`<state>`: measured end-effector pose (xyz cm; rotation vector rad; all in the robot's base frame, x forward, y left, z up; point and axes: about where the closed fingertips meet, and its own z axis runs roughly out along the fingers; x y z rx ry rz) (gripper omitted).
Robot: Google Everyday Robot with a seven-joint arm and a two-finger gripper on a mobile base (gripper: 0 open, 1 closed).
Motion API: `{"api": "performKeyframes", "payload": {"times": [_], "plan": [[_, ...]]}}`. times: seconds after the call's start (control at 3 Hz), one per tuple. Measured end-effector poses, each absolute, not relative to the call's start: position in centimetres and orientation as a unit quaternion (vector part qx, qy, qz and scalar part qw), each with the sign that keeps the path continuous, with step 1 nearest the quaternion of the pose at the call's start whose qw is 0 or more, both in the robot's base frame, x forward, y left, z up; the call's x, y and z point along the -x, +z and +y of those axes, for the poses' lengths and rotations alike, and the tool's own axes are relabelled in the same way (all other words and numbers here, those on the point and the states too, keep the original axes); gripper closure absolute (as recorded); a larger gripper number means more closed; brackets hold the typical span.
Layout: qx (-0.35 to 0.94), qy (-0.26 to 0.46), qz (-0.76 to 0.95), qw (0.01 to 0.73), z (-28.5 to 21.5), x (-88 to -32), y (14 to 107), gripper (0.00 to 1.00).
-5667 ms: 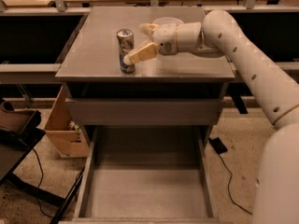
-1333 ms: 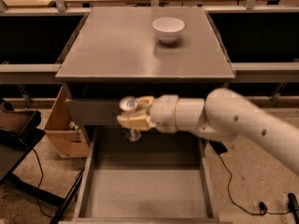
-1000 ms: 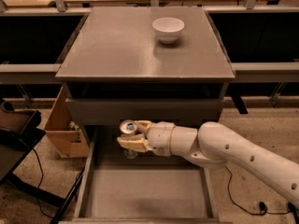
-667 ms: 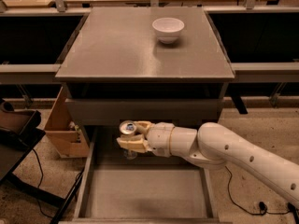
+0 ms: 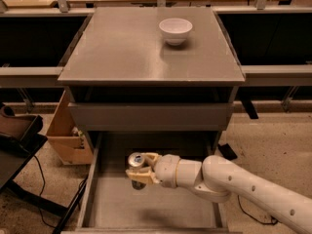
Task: Place redbull can into middle drawer
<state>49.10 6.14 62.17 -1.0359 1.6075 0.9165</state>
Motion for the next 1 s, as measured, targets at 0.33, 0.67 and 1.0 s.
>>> {"api": "performKeyframes", "payload": {"times": [0.33,0.67,1.0], "plan": [[0.433,0.375,0.666,0.478,5.5,-49.1,56.5,1.00],[0.445,0.382,0.653,0.479,4.4,-53.1,49.3,1.00],[0.445,0.383,0.651,0.481,4.9,-53.0,49.2,1.00]]}}
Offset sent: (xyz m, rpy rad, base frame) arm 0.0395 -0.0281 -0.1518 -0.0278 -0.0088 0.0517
